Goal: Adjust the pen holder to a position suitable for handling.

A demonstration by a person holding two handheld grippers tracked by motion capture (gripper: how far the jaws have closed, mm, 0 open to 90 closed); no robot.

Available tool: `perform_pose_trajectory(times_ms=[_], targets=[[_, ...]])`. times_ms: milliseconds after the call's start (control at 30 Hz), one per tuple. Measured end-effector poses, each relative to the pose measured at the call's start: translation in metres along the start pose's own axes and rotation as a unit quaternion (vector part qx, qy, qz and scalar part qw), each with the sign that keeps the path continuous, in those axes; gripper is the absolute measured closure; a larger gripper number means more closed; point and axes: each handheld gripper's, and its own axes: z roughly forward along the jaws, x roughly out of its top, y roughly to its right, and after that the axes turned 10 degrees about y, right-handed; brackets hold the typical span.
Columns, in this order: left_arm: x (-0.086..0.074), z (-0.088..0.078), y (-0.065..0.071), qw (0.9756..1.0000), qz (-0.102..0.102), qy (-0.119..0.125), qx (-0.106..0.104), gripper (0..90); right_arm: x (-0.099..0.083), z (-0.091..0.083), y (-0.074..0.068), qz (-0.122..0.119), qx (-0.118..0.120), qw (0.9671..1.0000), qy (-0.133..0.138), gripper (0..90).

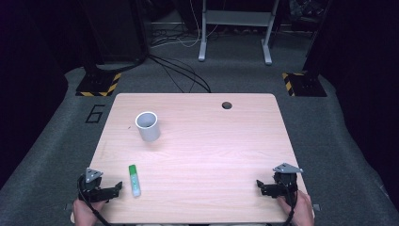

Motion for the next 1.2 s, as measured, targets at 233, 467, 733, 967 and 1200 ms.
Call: perform_pose_trajectory(times_ms=[233, 467, 733, 967, 1200], targets=[[0.013, -0.004, 0.000, 0.9998, 0.001, 0.015, -0.010, 0.4, 0.000, 0.000, 0.000, -0.002, 0.000, 1.0000, 0.000, 0.0], [0.033, -0.006, -0.002, 0.9993, -0.004, 0.022, -0.031, 0.4, 0.000, 0.000, 0.000, -0.001, 0.000, 1.0000, 0.001, 0.0], [0.051, -0.003, 0.000, 0.9987, 0.000, 0.027, -0.044, 0.5, 0.000, 0.000, 0.000, -0.002, 0.000, 1.0000, 0.000, 0.0], [0.071, 0.002, 0.004, 0.9978, 0.008, 0.035, -0.056, 0.4, 0.000, 0.000, 0.000, 0.000, 0.000, 1.0000, 0.000, 0.0], [0.098, 0.009, 0.008, 0.9964, 0.016, 0.046, -0.069, 0.2, 0.000, 0.000, 0.000, -0.001, 0.000, 1.0000, 0.000, 0.0]])
